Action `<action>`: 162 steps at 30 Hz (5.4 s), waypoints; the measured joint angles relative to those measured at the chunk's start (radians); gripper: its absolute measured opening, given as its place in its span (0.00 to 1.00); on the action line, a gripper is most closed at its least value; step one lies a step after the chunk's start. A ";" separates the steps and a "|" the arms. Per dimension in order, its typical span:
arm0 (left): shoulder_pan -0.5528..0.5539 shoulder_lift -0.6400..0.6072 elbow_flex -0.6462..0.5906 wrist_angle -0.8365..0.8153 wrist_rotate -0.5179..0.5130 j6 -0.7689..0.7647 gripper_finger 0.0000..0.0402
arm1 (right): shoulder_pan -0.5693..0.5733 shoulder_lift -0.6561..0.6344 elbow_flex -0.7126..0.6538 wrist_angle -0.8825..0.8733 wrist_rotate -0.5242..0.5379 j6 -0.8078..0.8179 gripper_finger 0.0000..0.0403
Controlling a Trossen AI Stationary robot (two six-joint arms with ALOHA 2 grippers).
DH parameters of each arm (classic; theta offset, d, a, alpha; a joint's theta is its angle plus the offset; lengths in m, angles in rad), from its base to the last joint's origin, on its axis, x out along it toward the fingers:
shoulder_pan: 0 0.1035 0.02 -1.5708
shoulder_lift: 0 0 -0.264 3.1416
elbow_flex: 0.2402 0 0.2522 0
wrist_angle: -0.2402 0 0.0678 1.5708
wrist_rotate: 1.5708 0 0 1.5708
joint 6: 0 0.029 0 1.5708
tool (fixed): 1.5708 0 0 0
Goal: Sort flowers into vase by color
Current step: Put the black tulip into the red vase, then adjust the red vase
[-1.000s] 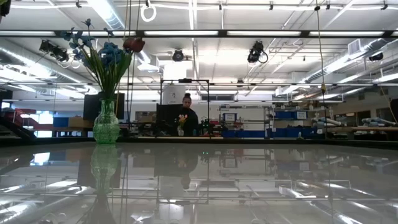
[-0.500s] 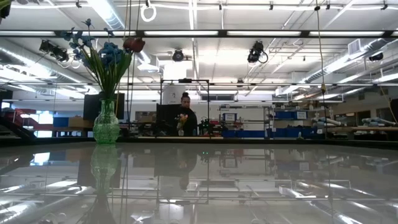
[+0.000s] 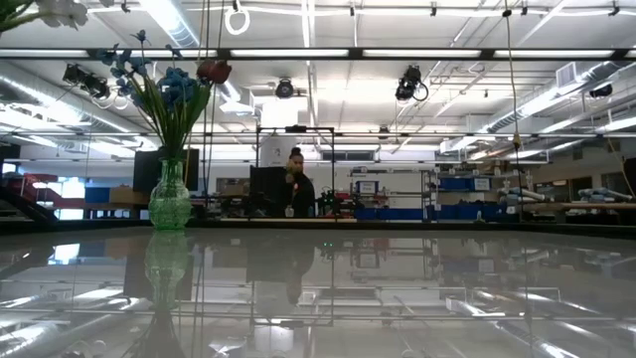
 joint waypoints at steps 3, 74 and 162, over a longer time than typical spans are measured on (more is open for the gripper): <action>0.000 0.001 -0.042 0.011 0.029 -0.014 0.02 | 0.000 0.000 0.000 0.000 -0.010 -0.012 0.53; -0.546 0.045 -0.346 0.025 -0.333 -0.651 0.02 | -0.023 -0.001 0.001 0.189 -0.210 -0.235 0.53; -0.527 0.010 -0.338 -0.001 0.498 -0.977 0.30 | 0.005 0.648 0.148 0.857 -0.372 -0.408 0.53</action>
